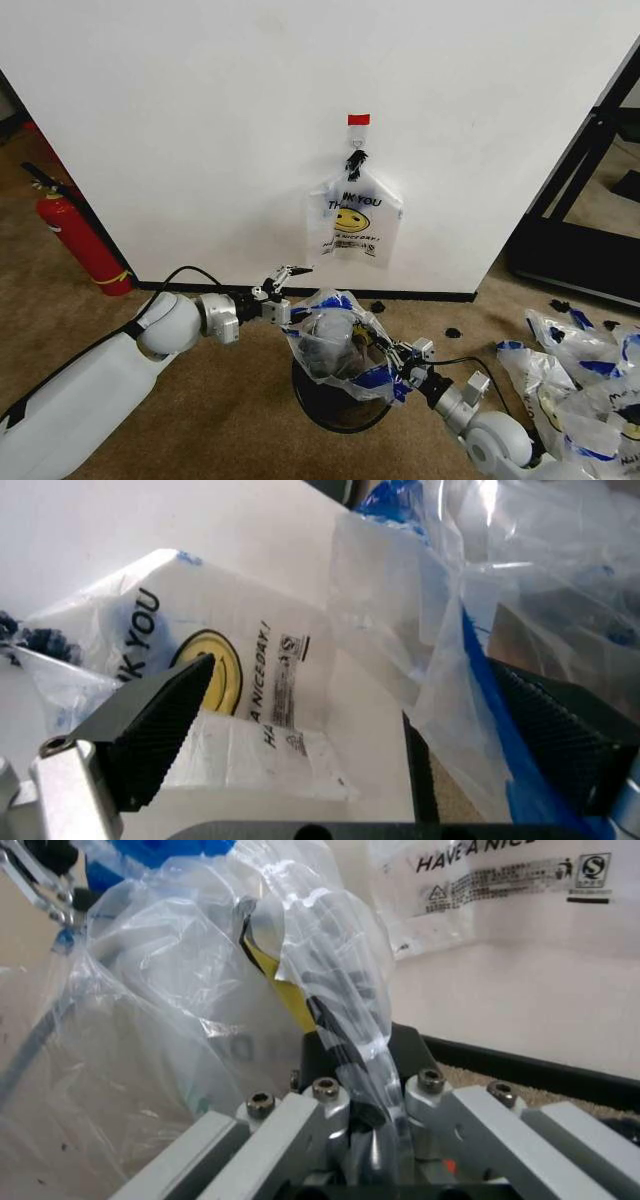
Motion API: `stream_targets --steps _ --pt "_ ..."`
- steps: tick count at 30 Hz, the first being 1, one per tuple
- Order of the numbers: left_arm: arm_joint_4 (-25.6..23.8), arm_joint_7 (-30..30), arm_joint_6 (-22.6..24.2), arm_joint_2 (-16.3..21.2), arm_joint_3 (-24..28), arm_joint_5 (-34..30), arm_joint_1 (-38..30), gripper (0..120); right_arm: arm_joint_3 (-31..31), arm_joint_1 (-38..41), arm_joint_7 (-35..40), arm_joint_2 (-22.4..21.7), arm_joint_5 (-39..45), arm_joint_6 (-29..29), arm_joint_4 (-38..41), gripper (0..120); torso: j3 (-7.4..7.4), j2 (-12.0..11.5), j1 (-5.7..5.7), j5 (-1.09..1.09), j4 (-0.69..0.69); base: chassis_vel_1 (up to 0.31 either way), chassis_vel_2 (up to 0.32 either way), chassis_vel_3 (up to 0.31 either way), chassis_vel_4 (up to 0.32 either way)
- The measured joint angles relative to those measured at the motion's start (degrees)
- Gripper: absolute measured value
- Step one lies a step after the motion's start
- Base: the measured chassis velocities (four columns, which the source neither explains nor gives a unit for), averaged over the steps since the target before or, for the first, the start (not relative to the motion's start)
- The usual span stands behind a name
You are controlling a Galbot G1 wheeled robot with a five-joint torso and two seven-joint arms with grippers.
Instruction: Pick up the garbage bag from the wall and place it over the trash bin.
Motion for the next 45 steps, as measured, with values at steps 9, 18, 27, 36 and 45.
stream_targets --steps 9,18,27,36,45 --pt "-2.04 6.17 -1.79 -0.16 -0.02 -5.96 -0.08 100 -0.44 0.58 3.07 0.75 -1.21 0.16 -0.26 1 0.0 0.0 0.0 0.0 -0.01 0.0 0.0 0.0 0.0" --pt "-3.7 5.99 -4.06 -1.58 -1.61 -17.09 2.34 100 -2.9 -1.22 13.25 1.98 4.68 -0.49 4.05 1 0.0 0.0 0.0 0.0 -0.02 0.0 0.0 0.0 0.0" --pt "-23.83 -40.66 22.78 1.71 0.41 -50.99 15.19 100 -6.74 -3.56 36.29 7.88 2.76 5.85 8.58 1 0.0 0.0 0.0 0.01 -0.01 0.0 0.0 0.0 0.0" --pt "-35.67 -62.17 36.06 -1.47 1.18 -72.0 28.68 100 -5.96 -3.36 44.59 11.24 -1.31 9.81 8.48 1 -0.01 0.0 -0.01 0.0 0.0 0.0 0.0 0.0 0.0" --pt "-33.04 -52.5 34.73 -3.63 3.74 -56.75 30.96 99 -4.44 -3.08 44.88 13.64 -0.86 9.88 8.72 1 0.0 0.0 -0.01 0.0 -0.01 0.0 0.0 0.0 0.0"
